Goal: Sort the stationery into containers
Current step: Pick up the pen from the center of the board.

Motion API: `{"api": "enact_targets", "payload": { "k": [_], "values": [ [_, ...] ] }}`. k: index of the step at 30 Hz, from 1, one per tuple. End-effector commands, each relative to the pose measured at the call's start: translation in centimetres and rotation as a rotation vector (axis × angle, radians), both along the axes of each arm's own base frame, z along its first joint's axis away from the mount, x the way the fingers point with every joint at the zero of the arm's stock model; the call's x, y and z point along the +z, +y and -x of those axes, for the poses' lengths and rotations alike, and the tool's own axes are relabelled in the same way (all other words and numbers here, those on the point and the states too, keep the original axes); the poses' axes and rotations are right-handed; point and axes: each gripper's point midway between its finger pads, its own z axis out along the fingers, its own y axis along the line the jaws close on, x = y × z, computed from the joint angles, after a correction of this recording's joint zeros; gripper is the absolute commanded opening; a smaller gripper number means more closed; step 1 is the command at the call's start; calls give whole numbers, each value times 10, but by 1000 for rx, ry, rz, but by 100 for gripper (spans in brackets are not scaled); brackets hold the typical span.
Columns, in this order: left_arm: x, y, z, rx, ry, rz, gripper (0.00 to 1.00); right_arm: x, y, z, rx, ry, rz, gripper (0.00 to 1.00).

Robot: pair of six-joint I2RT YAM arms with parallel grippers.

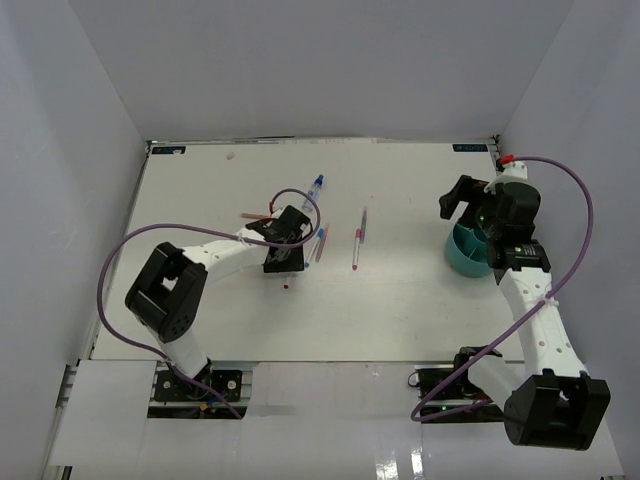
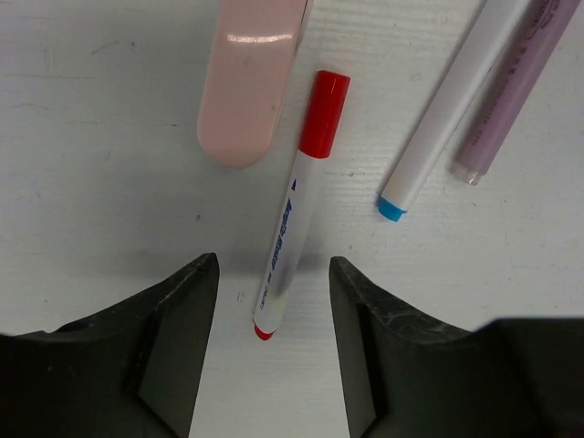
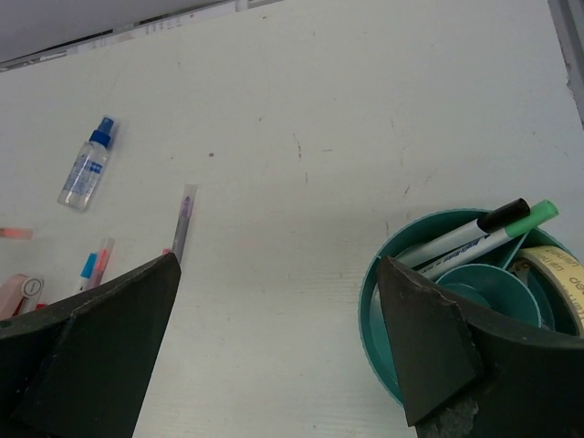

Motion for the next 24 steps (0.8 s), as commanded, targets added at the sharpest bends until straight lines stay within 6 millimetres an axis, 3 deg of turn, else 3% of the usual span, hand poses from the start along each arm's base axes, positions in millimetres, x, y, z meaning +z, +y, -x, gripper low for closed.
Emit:
{"api": "enact_targets", "payload": {
  "k": [1,9,16,24],
  "values": [
    [13,-5,-17,33,-61,-6,61,8,4,-3,19,-41,6,95],
    [2,-17,-19,5,-48,-26,55,5,6,-2,20,-40,14,95],
    [-10,-12,-14,6,-30,-63,48,3,6,-3,20,-40,19,95],
    [-7,-9,-10,-5,-35,-63,19,2,13,-3,62,-44,14,94]
  ]
}}
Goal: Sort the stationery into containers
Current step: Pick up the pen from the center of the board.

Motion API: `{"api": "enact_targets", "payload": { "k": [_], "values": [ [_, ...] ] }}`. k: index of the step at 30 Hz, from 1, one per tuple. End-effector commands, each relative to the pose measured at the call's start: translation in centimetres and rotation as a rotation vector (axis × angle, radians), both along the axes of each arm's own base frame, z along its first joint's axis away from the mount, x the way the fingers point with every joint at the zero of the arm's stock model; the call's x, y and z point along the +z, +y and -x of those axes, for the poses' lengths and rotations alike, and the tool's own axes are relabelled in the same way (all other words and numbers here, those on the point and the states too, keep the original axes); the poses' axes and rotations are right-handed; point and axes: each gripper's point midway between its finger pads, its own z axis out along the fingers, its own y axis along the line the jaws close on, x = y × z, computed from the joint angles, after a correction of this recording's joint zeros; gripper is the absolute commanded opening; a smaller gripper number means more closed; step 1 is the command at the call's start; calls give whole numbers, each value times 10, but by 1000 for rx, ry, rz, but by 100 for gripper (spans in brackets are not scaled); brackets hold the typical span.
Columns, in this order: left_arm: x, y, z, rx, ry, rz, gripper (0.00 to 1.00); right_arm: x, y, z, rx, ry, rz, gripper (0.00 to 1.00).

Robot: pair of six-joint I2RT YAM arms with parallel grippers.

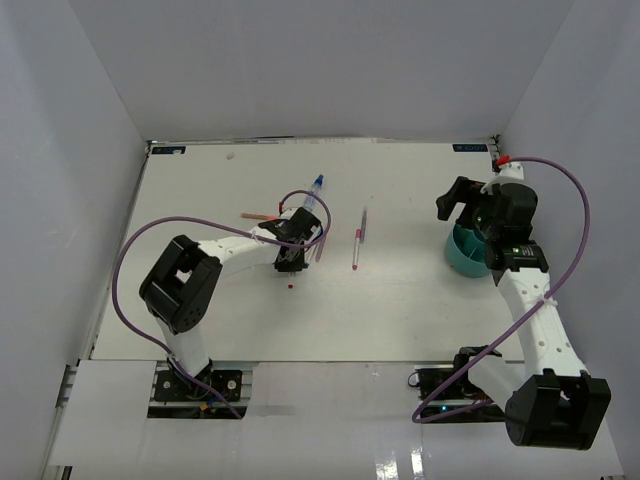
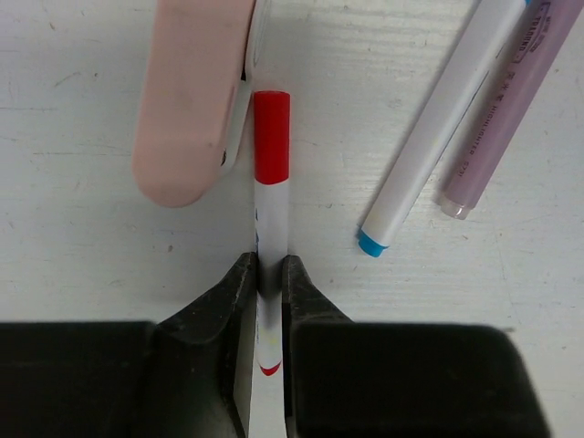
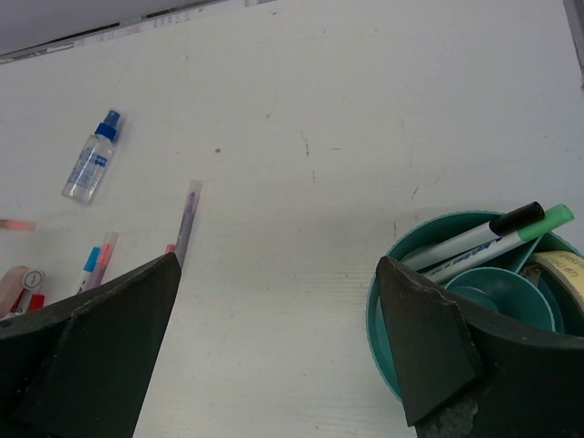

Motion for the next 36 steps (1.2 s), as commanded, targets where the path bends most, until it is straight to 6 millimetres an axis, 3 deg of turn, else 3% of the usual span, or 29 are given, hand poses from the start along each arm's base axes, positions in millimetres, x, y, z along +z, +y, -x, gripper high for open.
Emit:
{"api": "enact_targets", "payload": {
  "k": [1,7,10,15,21,28,36],
  "values": [
    [10,2,1,-4,-24,6,16,6,10,-4,59,-54,5,94],
    [32,-4,6,-64,-57,59,13,17,46,3,275,-85,-54,94],
    [62,-24,8,-194,-131,143,13,19,79,13,439,-63,-102,94],
    [129,-53,5,-461,-328,259,13,29,132,31,659,-31,-178,93],
    [176,-77,14,-676,-475,352,13,41,192,45,800,-27,-284,92],
    [197,-86,31,-807,-568,421,14,49,249,52,897,5,-369,89],
    [213,-85,39,-838,-646,465,15,36,286,55,949,69,-394,84]
  ]
}}
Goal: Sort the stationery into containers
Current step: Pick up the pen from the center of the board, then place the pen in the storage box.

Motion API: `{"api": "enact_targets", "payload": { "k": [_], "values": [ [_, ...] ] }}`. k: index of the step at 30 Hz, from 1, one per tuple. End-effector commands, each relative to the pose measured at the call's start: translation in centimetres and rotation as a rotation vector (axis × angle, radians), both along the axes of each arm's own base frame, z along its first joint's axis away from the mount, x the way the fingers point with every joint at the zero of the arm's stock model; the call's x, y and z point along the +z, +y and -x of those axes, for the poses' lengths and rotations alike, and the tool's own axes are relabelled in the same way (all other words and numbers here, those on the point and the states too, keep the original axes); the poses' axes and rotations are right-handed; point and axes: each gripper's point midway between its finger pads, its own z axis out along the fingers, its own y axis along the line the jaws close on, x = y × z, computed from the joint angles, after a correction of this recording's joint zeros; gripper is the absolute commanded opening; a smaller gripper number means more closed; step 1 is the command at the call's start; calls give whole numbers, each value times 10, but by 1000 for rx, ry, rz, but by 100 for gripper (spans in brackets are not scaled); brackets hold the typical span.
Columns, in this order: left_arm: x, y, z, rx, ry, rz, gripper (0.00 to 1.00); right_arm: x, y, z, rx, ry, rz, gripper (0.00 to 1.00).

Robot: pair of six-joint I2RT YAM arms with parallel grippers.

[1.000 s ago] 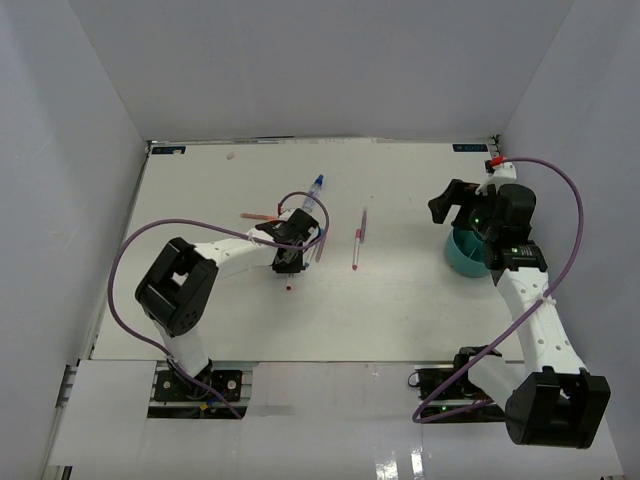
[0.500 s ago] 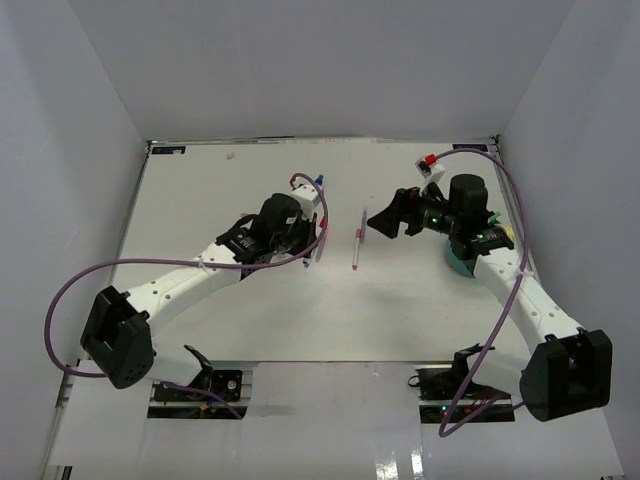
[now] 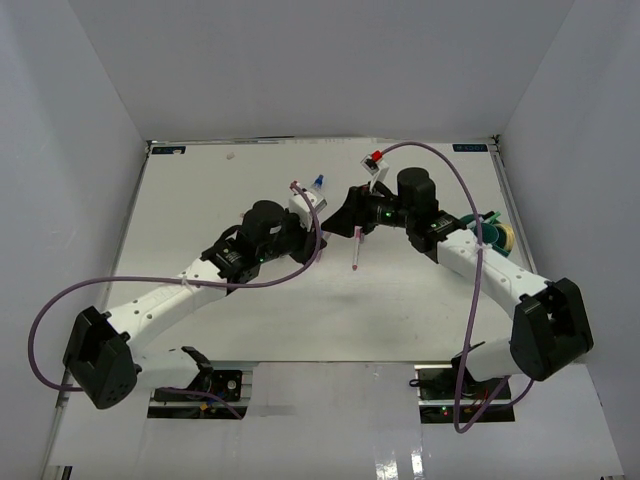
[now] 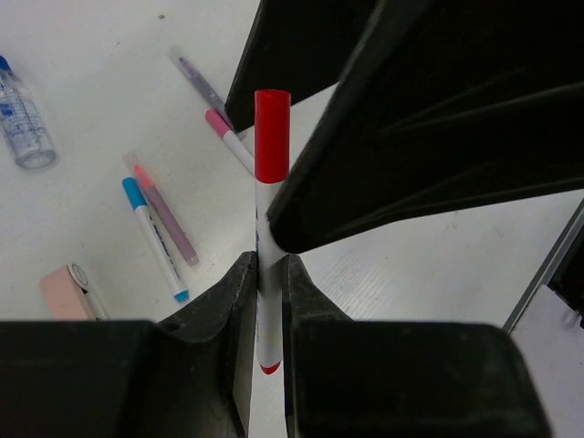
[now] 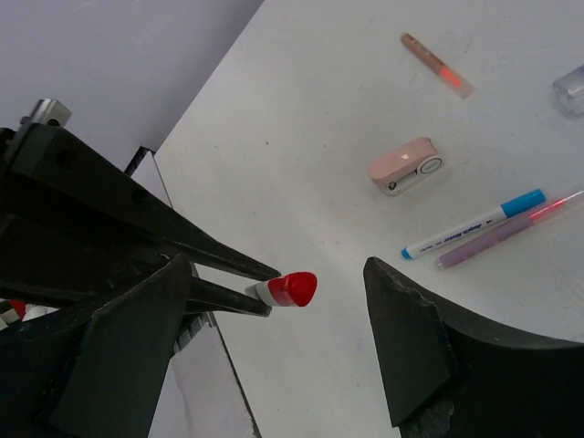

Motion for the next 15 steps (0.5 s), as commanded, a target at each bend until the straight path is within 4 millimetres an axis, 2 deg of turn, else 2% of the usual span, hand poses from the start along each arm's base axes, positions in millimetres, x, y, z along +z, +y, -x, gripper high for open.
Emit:
{"api": "enact_targets", "payload": {
  "k": [1,6,12,13,15],
  "values": [
    [30,-4,7,-50,-87,75,15,26,15,-5,10,-45,-60,82],
    [31,-2,6,-43,-108,77,16,20,24,-3,31,-29,-52,71],
    [27,-2,5,-36,-102,67,18,20,25,0,41,-33,-52,39],
    [27,-2,5,-37,-99,67,19,19,25,1,41,-33,-52,28],
    [25,-1,4,-32,-95,66,22,21,24,1,40,-38,-54,22]
  ]
}}
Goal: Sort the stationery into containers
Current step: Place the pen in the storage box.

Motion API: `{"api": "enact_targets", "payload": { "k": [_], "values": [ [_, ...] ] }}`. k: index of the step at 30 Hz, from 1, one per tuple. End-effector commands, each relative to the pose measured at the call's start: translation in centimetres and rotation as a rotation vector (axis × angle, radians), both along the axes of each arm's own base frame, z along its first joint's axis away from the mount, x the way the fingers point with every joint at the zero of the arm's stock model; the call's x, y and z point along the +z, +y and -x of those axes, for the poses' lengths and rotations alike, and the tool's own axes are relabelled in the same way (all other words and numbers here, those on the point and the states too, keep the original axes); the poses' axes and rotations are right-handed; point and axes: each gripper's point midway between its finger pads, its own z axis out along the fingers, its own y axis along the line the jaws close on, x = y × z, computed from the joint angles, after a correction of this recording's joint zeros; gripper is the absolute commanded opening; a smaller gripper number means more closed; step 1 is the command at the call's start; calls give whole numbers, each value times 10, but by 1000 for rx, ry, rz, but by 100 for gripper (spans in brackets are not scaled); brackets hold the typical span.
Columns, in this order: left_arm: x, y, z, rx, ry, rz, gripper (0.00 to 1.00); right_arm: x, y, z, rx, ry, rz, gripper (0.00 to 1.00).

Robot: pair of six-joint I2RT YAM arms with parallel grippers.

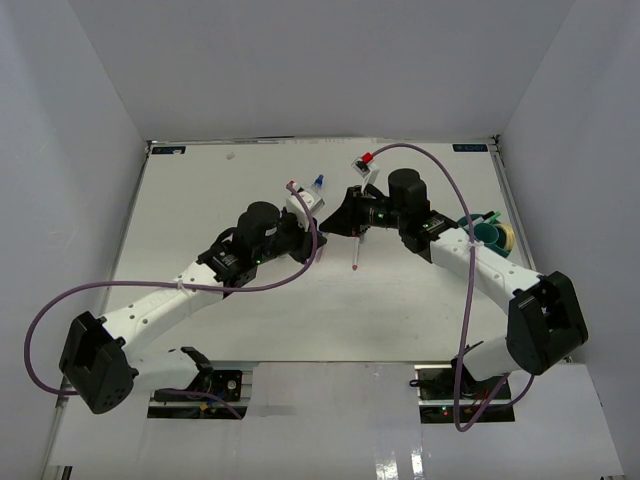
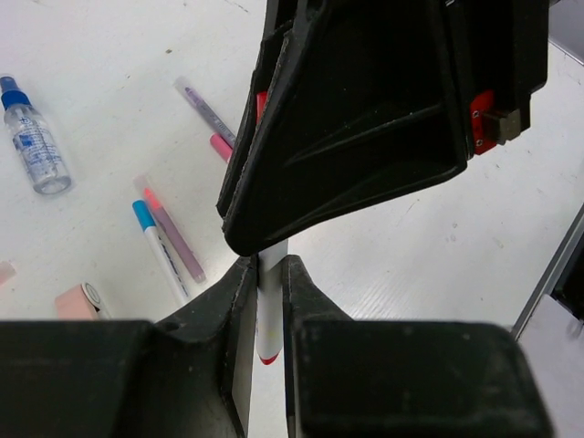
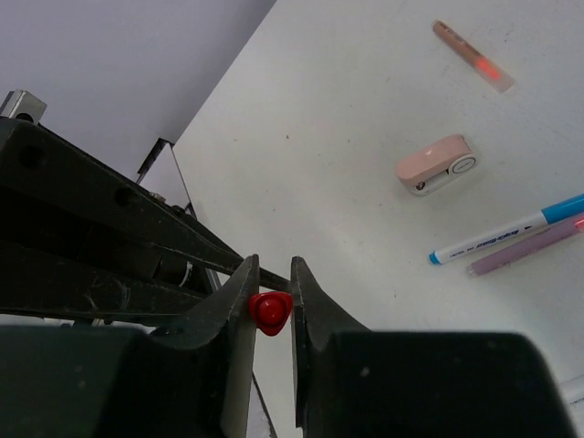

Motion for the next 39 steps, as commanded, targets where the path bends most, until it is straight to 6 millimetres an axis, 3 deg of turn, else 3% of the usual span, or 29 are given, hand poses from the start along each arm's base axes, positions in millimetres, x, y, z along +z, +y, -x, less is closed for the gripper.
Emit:
{"api": "enact_targets", "payload": {
  "k": [1,3,6,8,10,12,13,15,16,19,24,29,35,37,39],
  "values": [
    [6,-2,3,-11,-16,21,25,26,1,-9,-13,-87,-39,17],
    [3,1,-1,15,-10,10,30,29,0,-8,-16,-102,-38,13],
    [-3,11,-12,112,6,-13,48,28,-14,-19,-101,-134,-15,8],
    [-8,16,-17,166,26,-29,69,20,-36,-36,-200,-137,17,8],
    [-14,29,-27,262,34,-58,78,20,-70,-59,-326,-162,57,8],
    [-19,35,-31,319,59,-72,86,15,-101,-69,-418,-159,106,8],
    [-24,42,-34,360,71,-96,89,11,-133,-86,-529,-172,150,8],
    [-28,46,-38,400,93,-108,92,7,-173,-95,-660,-182,230,8],
    [-32,50,-40,423,103,-128,93,5,-213,-108,-802,-204,310,8],
    [-43,56,-44,458,139,-165,94,-2,-283,-112,-1025,-179,434,9],
    [-54,63,-47,490,174,-207,95,-2,-354,-109,-1210,-155,523,10],
    [-58,70,-49,519,188,-218,96,-12,-388,-106,-1288,-119,563,11],
    [-62,73,-49,534,198,-232,96,-39,-398,-112,-1262,-36,564,15],
    [-65,73,-50,534,202,-238,97,-50,-398,-113,-1251,-8,572,26],
    [-66,73,-50,534,207,-243,97,-57,-400,-115,-1249,11,580,29]
  ]
}}
